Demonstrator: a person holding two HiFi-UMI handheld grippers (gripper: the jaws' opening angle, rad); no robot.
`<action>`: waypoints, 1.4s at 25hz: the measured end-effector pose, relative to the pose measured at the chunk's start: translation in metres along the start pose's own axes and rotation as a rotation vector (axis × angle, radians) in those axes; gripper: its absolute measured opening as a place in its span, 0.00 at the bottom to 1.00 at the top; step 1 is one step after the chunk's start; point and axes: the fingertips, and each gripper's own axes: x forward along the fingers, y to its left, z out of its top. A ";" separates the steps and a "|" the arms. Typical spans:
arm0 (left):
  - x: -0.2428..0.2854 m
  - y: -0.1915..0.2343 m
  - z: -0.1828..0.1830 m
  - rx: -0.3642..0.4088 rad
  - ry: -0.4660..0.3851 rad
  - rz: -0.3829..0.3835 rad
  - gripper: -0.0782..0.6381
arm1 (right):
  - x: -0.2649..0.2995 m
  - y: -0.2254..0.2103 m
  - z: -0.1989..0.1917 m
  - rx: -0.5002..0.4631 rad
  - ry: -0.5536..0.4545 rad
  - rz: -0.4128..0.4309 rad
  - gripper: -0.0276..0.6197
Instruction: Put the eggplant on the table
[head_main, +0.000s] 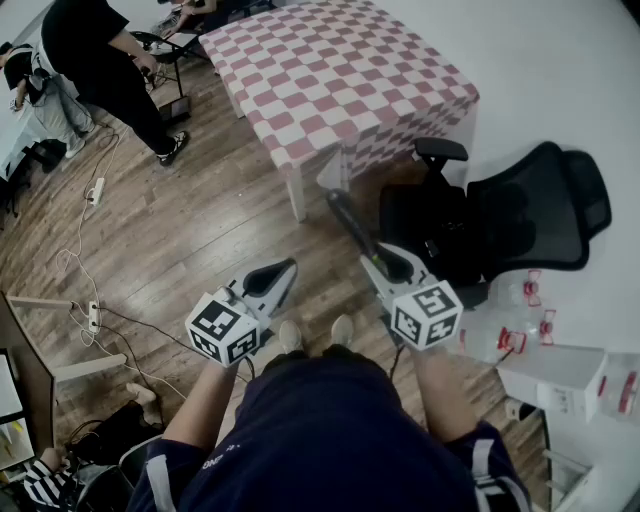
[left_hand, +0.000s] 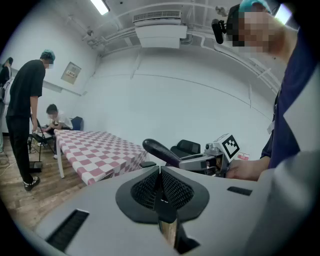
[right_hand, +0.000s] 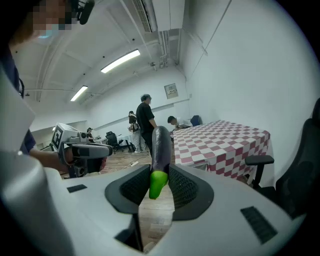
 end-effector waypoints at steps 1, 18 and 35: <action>0.000 0.000 0.000 0.000 0.000 0.000 0.15 | 0.000 -0.001 0.000 -0.001 -0.003 0.003 0.23; 0.033 -0.018 0.003 -0.001 0.008 0.017 0.15 | -0.018 -0.046 0.003 0.060 -0.037 0.007 0.24; 0.112 -0.065 0.011 0.029 0.001 -0.019 0.15 | -0.068 -0.131 -0.008 0.115 -0.085 0.001 0.24</action>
